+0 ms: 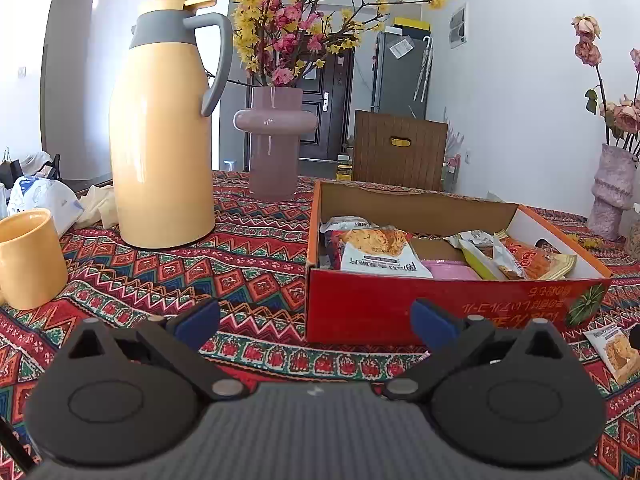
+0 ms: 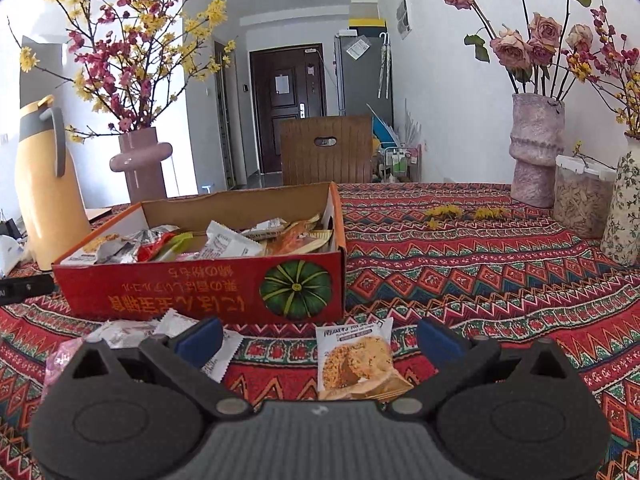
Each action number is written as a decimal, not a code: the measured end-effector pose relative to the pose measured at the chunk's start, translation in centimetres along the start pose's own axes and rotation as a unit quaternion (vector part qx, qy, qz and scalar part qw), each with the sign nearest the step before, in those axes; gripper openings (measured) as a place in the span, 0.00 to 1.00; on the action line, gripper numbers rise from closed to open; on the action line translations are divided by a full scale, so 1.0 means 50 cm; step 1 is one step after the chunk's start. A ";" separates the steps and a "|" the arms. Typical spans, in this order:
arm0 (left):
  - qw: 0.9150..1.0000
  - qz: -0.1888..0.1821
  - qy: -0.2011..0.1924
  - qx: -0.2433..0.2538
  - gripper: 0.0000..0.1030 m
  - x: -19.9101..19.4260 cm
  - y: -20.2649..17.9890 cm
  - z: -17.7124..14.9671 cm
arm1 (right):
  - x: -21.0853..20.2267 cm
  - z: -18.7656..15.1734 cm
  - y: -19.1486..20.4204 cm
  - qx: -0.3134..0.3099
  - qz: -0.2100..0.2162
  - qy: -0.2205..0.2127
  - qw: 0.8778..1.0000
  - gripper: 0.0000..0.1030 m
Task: Organize snacks
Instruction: 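Lower the right gripper onto the pumpkin-seed cookie packet and close it, then lift the cookie packet with the right gripper while the left grasps the pink packet, then carry the cookie packet and pink packet over the box with both grippers, then open both grippers to drop the packets into the box, then grasp a white packet with the right gripper while the left grasps another, then carry both white packets over the box with both grippers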
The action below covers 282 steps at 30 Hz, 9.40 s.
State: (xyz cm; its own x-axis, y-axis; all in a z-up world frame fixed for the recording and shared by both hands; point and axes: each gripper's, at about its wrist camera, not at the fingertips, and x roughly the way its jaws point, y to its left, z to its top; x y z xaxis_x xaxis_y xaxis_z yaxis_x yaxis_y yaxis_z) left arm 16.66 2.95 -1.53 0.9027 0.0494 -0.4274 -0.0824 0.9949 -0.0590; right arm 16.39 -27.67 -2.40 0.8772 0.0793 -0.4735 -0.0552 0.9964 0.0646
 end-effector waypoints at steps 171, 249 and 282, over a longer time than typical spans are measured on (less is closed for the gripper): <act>0.999 -0.033 -0.019 0.003 0.82 0.132 -0.097 0.153 | 0.181 0.161 0.112 0.026 0.056 -0.057 0.997 0.90; 0.972 -0.087 0.162 0.143 0.86 0.096 -0.219 -0.007 | 0.059 0.022 0.007 0.013 0.039 0.042 0.998 0.45; 0.987 -0.112 0.050 0.102 0.42 -0.008 -0.183 0.108 | 0.048 0.126 0.052 0.016 0.070 -0.029 0.997 0.46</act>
State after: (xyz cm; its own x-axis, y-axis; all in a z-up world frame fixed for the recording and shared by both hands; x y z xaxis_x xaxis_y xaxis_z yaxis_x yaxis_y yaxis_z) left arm 19.32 -5.70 4.03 0.8420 -0.1721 -0.5113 0.2103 0.9775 0.0174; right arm 21.36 -25.10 2.19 0.8883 0.2139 -0.4064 -0.1640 0.9743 0.1544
